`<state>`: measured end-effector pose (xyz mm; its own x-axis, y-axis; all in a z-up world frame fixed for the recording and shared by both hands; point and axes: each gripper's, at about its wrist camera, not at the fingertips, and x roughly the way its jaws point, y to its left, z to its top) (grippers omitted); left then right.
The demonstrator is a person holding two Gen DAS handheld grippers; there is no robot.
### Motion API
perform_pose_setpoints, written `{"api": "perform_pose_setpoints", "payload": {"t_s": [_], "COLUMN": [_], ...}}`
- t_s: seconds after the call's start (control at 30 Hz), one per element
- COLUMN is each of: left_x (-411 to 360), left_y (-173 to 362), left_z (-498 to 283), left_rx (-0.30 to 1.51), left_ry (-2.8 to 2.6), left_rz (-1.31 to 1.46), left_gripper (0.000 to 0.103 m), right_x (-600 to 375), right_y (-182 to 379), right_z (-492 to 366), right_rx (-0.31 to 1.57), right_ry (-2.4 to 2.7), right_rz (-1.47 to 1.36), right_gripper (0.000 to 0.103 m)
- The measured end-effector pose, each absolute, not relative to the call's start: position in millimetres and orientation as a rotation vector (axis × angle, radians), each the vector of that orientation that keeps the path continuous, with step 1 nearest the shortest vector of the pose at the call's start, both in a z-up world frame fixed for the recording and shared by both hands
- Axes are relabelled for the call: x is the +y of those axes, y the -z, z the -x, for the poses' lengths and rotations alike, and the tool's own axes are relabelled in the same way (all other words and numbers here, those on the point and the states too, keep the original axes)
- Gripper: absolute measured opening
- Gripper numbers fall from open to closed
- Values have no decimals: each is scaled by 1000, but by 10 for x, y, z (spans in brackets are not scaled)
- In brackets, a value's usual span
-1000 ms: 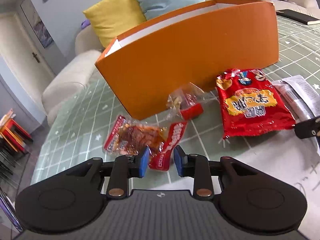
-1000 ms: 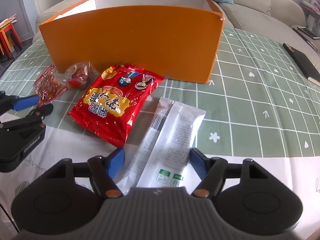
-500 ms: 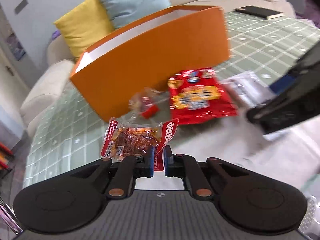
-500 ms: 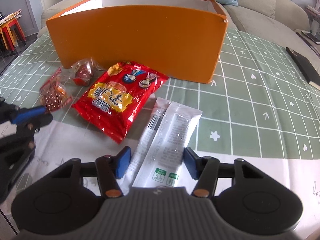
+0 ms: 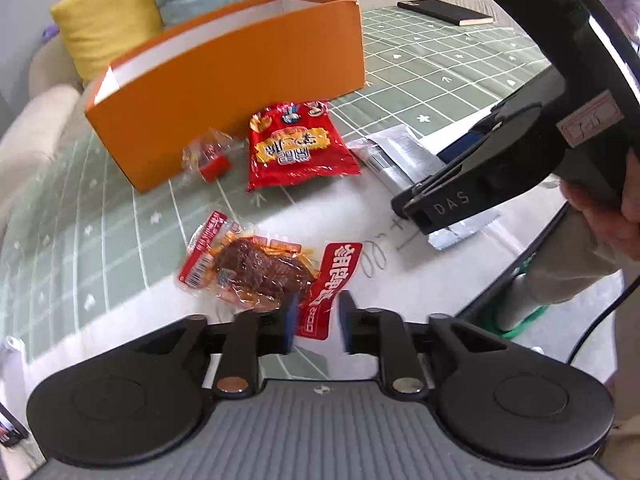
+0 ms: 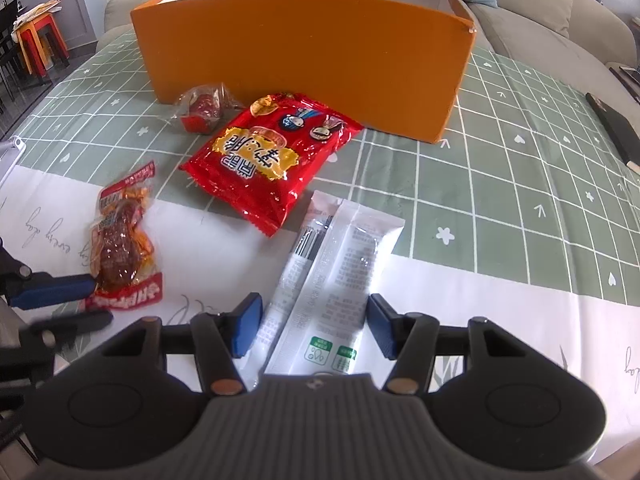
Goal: Organize snacks
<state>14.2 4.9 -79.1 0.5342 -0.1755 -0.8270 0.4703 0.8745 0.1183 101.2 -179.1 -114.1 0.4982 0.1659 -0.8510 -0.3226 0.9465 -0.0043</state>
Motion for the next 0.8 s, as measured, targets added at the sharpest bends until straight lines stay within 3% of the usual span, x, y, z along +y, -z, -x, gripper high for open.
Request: {"api": "perform_pose_setpoints", "payload": {"t_s": [0.03, 0.2, 0.37, 0.6, 0.7, 0.8], "left_x": [67, 232, 422, 674, 586, 550], "left_y": [775, 625, 575, 843, 850, 863], "left_z": [-143, -217, -346, -652, -717, -770], "left_rx": [939, 918, 883, 1061, 1071, 1074], "left_ry": [401, 407, 252, 14, -17, -48], "left_rz": [-314, -109, 21, 330, 324, 357], "left_gripper": [27, 51, 56, 57, 69, 70], "right_x": [-1795, -1843, -1906, -1960, -1946, -1937], "right_y": [1138, 1126, 1097, 1044, 1057, 1091], "right_z": [-1006, -1005, -1010, -1106, -1141, -1165], "right_rx": [1010, 1016, 1001, 976, 977, 989], "right_ry": [-298, -300, -291, -255, -248, -248], "right_rz": [168, 156, 117, 64, 61, 57], "right_gripper": [56, 58, 64, 67, 67, 67]}}
